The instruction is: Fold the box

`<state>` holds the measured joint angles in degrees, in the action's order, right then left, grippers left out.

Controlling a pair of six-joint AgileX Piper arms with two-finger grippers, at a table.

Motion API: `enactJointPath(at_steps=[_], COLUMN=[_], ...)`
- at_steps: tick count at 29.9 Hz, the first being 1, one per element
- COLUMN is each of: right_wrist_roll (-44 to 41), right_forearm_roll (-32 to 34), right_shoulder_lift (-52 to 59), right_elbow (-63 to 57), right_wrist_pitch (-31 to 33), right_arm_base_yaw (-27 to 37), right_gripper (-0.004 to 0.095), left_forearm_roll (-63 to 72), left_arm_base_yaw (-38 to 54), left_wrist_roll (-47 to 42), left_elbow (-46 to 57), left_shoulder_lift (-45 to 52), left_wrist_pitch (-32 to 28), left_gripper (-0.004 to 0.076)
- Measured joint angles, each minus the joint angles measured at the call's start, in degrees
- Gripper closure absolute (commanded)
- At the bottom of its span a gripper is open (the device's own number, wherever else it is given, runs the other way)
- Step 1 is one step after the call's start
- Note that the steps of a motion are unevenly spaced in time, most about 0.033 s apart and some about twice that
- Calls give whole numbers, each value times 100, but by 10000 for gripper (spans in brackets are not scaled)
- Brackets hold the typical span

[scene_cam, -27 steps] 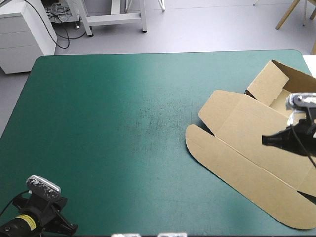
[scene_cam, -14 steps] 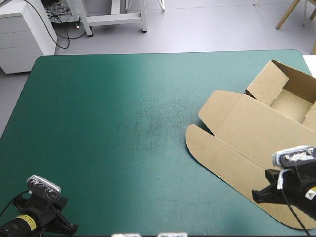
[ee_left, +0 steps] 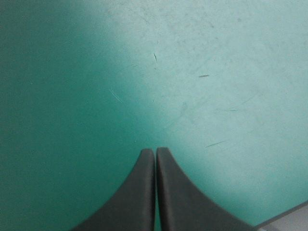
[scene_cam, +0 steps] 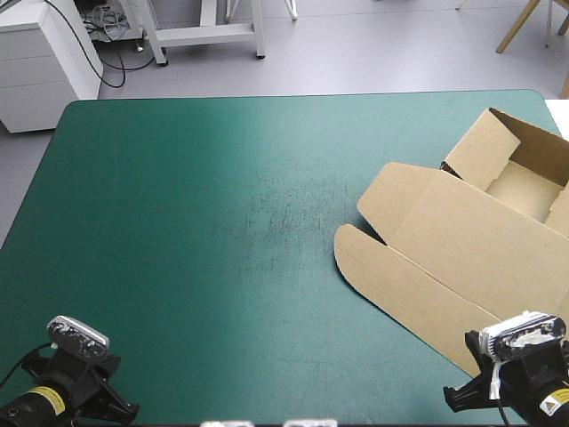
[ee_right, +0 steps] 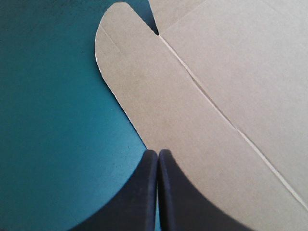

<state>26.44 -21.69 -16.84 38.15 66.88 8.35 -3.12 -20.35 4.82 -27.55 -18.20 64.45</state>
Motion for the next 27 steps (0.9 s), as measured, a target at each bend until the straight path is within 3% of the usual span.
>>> enactJointPath(at_steps=[27], right_wrist_roll=[6], right_forearm_roll=[-4], right_shoulder_lift=[11], right_elbow=[-510], right_wrist_pitch=[-431], right_arm_base_yaw=[0], right_gripper=[927], left_forearm_roll=[-25], left_arm_base_yaw=[0], left_wrist_roll=[0], left_elbow=[0], left_shoulder_lift=[0], left_wrist_pitch=[0], left_gripper=[734])
